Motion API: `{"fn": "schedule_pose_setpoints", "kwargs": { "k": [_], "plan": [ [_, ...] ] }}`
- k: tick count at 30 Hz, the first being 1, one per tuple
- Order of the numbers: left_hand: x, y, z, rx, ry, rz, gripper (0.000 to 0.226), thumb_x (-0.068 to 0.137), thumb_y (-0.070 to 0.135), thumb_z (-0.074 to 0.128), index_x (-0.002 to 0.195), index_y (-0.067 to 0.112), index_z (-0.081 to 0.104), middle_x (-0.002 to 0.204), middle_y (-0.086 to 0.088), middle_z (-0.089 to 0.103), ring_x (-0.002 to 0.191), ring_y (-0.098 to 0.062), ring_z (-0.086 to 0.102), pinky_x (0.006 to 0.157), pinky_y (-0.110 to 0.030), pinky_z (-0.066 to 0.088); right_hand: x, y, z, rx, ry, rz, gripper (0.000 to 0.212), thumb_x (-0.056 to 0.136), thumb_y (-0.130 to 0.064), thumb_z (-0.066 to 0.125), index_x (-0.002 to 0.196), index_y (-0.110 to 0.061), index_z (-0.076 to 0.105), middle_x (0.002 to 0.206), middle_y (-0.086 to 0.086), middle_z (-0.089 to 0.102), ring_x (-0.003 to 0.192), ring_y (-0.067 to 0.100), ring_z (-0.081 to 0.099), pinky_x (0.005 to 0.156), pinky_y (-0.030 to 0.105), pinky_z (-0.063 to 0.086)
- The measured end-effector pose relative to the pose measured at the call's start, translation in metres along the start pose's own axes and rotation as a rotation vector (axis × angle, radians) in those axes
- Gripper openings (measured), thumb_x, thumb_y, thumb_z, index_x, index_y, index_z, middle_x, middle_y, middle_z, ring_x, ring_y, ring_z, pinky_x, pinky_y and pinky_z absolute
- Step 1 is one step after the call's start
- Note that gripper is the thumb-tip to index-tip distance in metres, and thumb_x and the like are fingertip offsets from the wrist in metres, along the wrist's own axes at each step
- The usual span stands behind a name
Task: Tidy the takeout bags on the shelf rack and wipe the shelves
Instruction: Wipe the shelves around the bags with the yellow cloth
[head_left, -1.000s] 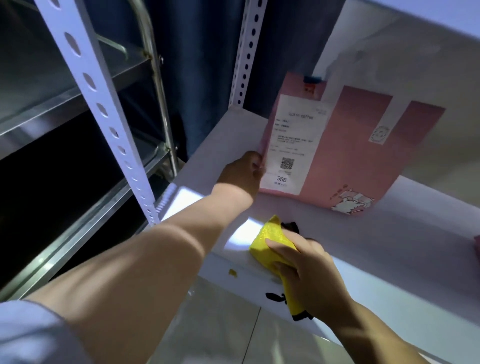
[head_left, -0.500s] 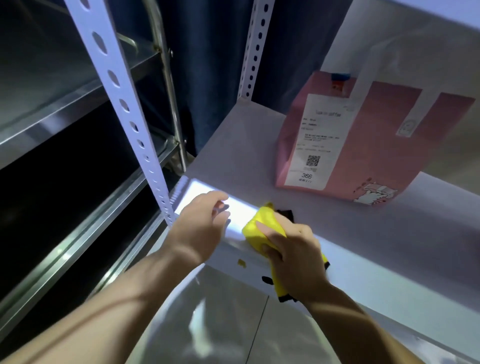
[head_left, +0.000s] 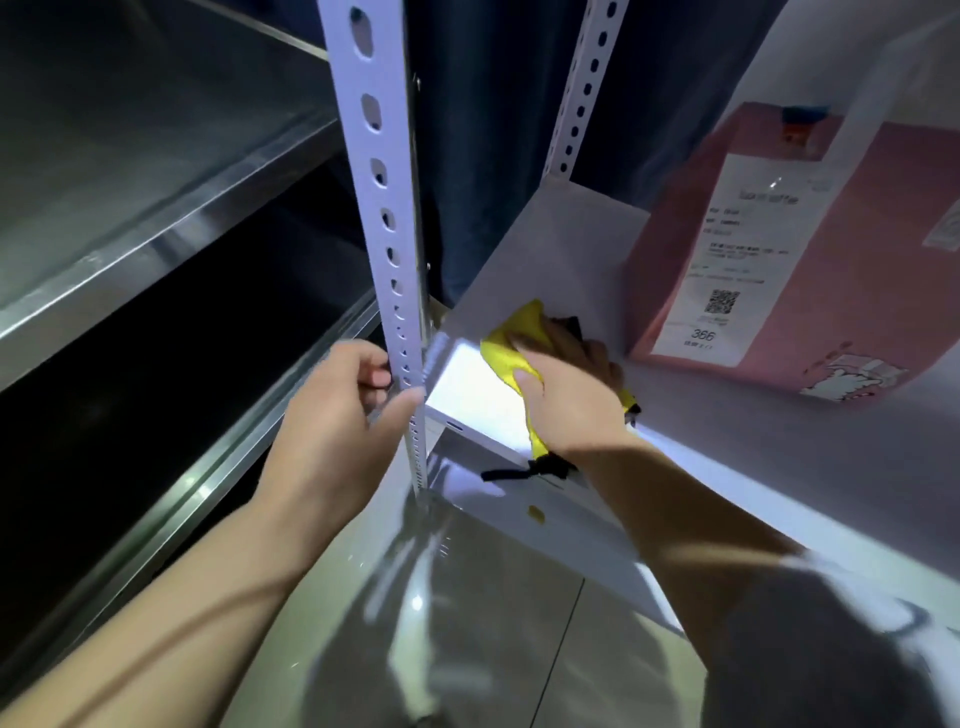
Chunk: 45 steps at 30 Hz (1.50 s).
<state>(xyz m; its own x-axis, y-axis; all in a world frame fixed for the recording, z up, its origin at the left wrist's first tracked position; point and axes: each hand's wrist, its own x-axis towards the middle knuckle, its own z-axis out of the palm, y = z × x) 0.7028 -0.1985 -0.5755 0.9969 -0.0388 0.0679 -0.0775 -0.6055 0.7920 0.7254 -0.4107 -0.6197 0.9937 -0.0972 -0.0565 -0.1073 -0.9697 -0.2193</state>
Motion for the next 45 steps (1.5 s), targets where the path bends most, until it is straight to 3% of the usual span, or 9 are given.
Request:
{"fn": "schedule_pose_setpoints", "kwargs": {
  "k": [6,9,16,24,27,33,37,41,45],
  "plan": [
    [0.021,0.023,-0.006,-0.125,-0.012,0.112,0.04,0.079,0.034,0.066,0.098,0.058,0.04,0.1,0.027,0.056,0.094,0.005,0.055,0.072,-0.015,0.044,-0.027,0.014,0.002,0.061,-0.113,-0.338,0.04,0.095,-0.038,0.044,0.133,-0.05,0.039,0.152,-0.012,0.025,0.122,0.026,0.037,0.096,0.036,0.03],
    [0.029,0.023,-0.008,-0.106,-0.024,0.133,0.033,0.083,0.032,0.064,0.092,0.056,0.042,0.095,0.032,0.058,0.084,0.009,0.058,0.063,-0.004,0.042,0.012,0.028,0.001,0.083,-0.156,-0.265,0.042,0.095,-0.041,0.037,0.136,-0.05,0.033,0.153,-0.008,0.026,0.13,0.026,0.032,0.107,0.039,0.027],
    [0.031,0.016,-0.007,-0.068,-0.035,0.144,0.039,0.083,0.032,0.061,0.091,0.062,0.038,0.092,0.026,0.06,0.086,0.008,0.057,0.069,-0.011,0.042,0.069,-0.004,0.009,-0.041,0.063,0.102,0.04,0.095,-0.035,0.042,0.134,-0.044,0.039,0.153,-0.006,0.025,0.123,0.033,0.031,0.096,0.044,0.027],
    [0.03,0.015,-0.008,-0.096,-0.062,0.118,0.033,0.084,0.03,0.059,0.093,0.055,0.04,0.092,0.021,0.061,0.086,0.001,0.059,0.078,-0.03,0.051,-0.022,0.0,-0.001,0.05,-0.095,-0.27,0.037,0.092,-0.042,0.04,0.128,-0.048,0.047,0.15,-0.01,0.033,0.115,0.029,0.044,0.091,0.036,0.034],
    [0.027,0.016,-0.006,-0.134,-0.058,0.139,0.033,0.086,0.027,0.059,0.092,0.055,0.041,0.092,0.017,0.061,0.083,0.002,0.06,0.068,-0.015,0.048,-0.038,0.021,-0.008,0.027,-0.067,-0.259,0.036,0.091,-0.034,0.052,0.126,-0.044,0.052,0.147,-0.008,0.038,0.112,0.032,0.047,0.089,0.041,0.04],
    [0.02,0.017,0.005,-0.262,-0.003,0.12,0.031,0.09,0.019,0.057,0.096,0.047,0.045,0.095,0.007,0.06,0.079,0.002,0.059,0.056,0.0,0.041,-0.056,0.051,-0.005,0.041,0.01,0.061,0.041,0.093,-0.038,0.043,0.132,-0.052,0.039,0.125,0.003,0.052,0.108,0.033,0.045,0.087,0.039,0.034],
    [0.007,0.017,0.018,-0.265,0.042,0.107,0.037,0.087,0.016,0.059,0.116,0.034,0.044,0.115,0.003,0.053,0.099,-0.006,0.055,0.066,0.0,0.042,-0.07,0.043,0.004,0.056,0.102,0.151,0.04,0.094,-0.035,0.043,0.132,-0.048,0.042,0.136,-0.004,0.044,0.107,0.031,0.04,0.09,0.038,0.03],
    [-0.022,0.013,0.033,-0.168,0.06,0.026,0.057,0.085,0.02,0.063,0.136,0.022,0.036,0.128,0.006,0.04,0.115,-0.005,0.044,0.098,-0.029,0.042,-0.096,0.04,0.008,0.086,0.125,0.14,0.038,0.093,-0.035,0.045,0.128,-0.048,0.046,0.146,-0.012,0.036,0.112,0.028,0.038,0.09,0.039,0.029],
    [-0.063,0.004,0.052,-0.036,-0.062,0.035,0.048,0.085,0.019,0.063,0.131,0.017,0.046,0.127,-0.002,0.045,0.111,-0.007,0.045,0.092,-0.025,0.04,-0.13,0.045,0.006,0.115,0.12,0.052,0.04,0.085,-0.033,0.047,0.124,-0.04,0.056,0.141,-0.003,0.047,0.101,0.037,0.047,0.086,0.043,0.036]
  ]
}}
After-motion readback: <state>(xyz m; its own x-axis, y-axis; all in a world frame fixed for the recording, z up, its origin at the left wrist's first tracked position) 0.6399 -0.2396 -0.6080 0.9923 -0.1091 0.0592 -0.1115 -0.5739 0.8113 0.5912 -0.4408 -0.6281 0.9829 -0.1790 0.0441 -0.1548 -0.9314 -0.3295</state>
